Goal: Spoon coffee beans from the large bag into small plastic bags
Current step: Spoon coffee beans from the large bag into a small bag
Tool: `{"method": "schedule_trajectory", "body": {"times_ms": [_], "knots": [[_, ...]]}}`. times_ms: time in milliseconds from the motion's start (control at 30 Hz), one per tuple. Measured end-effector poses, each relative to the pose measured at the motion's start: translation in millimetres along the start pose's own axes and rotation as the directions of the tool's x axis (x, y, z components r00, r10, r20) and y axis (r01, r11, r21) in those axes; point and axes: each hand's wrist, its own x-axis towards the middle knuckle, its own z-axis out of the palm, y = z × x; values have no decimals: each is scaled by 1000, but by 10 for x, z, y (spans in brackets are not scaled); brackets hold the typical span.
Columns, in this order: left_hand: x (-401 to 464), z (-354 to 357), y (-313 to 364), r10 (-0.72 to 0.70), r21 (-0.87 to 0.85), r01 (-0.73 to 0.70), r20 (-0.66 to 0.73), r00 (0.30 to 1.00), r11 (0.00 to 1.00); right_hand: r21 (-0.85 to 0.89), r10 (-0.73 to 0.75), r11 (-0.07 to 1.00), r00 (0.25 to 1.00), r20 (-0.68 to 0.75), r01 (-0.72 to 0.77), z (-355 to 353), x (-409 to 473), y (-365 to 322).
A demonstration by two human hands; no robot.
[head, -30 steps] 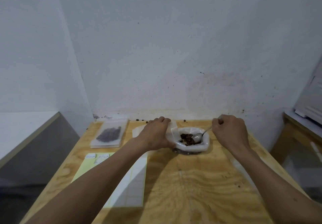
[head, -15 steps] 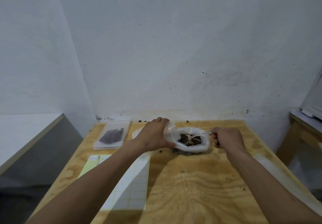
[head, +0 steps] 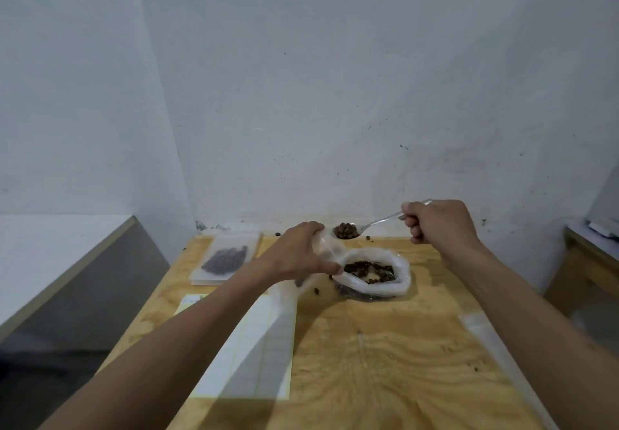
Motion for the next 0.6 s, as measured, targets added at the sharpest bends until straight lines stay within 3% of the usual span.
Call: {"method": "schedule_trajectory", "body": {"times_ms": [167, 333, 467, 600], "knots": [[8, -25, 43, 5, 3, -5, 3, 1000, 1000, -229, -247, 941, 968, 45, 250, 99, -174, -213], [25, -20, 38, 13, 68, -14, 15, 1000, 998, -427, -404, 825, 914, 13, 371, -11, -106, -267], [46, 75, 8, 45, 271, -67, 88, 995, 960, -584, -408, 733, 912, 33, 349, -110, -53, -9], [46, 176, 13, 87, 357, -108, 75, 993, 928, -600, -345, 740, 937, 47, 303, -128, -100, 358]]}}
